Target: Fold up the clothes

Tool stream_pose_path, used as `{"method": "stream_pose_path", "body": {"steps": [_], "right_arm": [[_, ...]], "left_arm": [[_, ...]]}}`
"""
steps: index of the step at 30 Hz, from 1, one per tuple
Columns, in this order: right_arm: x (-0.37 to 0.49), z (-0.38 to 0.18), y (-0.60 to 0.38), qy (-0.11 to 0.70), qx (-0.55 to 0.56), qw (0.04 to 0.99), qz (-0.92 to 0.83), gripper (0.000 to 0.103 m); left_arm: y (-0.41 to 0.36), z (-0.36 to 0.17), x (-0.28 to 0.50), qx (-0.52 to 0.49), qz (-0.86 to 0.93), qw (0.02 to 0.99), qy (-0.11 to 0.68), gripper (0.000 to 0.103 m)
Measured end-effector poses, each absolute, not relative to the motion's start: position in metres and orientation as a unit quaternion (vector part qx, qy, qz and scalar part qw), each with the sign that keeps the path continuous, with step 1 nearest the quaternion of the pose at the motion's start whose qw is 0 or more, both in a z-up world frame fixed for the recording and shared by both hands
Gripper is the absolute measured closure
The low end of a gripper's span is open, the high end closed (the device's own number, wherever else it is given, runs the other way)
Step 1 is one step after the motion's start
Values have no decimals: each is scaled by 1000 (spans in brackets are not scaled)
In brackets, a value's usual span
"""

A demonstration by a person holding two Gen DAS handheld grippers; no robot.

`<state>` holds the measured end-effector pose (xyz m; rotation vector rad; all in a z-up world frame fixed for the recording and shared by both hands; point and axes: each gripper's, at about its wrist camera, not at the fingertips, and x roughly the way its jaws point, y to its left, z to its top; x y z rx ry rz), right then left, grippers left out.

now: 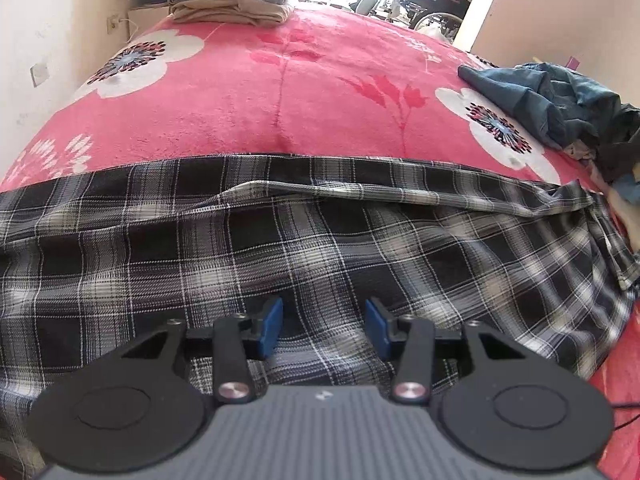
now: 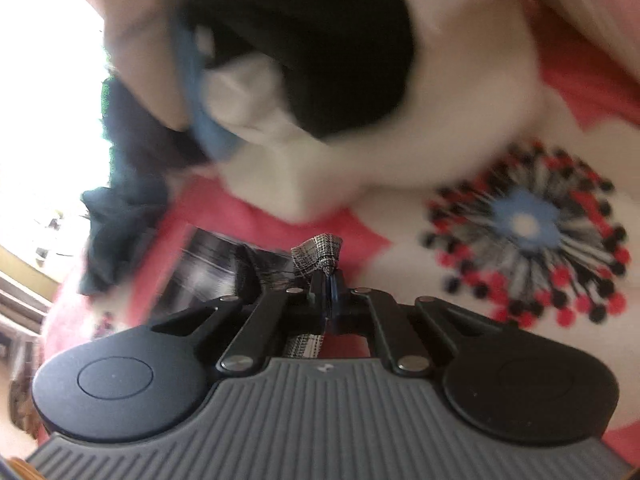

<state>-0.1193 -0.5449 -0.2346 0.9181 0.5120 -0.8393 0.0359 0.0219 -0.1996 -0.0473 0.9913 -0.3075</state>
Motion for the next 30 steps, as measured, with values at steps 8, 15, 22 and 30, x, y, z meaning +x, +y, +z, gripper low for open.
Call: {"method": "stream_pose_path", "body": {"steps": [8, 15, 22, 30], "right_arm": [[-130, -221, -535, 217, 407, 786, -412, 103], [-131, -234, -541, 226, 432, 759, -432, 100], [-153, -181, -506, 231, 339, 815, -409, 94], [-103, -178, -399, 382, 195, 892, -145, 94]], "left_arm": [[27, -201, 38, -36, -147, 870, 470, 56], [30, -204, 36, -45, -150, 875, 458, 56], [33, -208, 29, -55, -156, 886, 433, 52], [30, -209, 24, -43, -163, 893, 417, 48]]}}
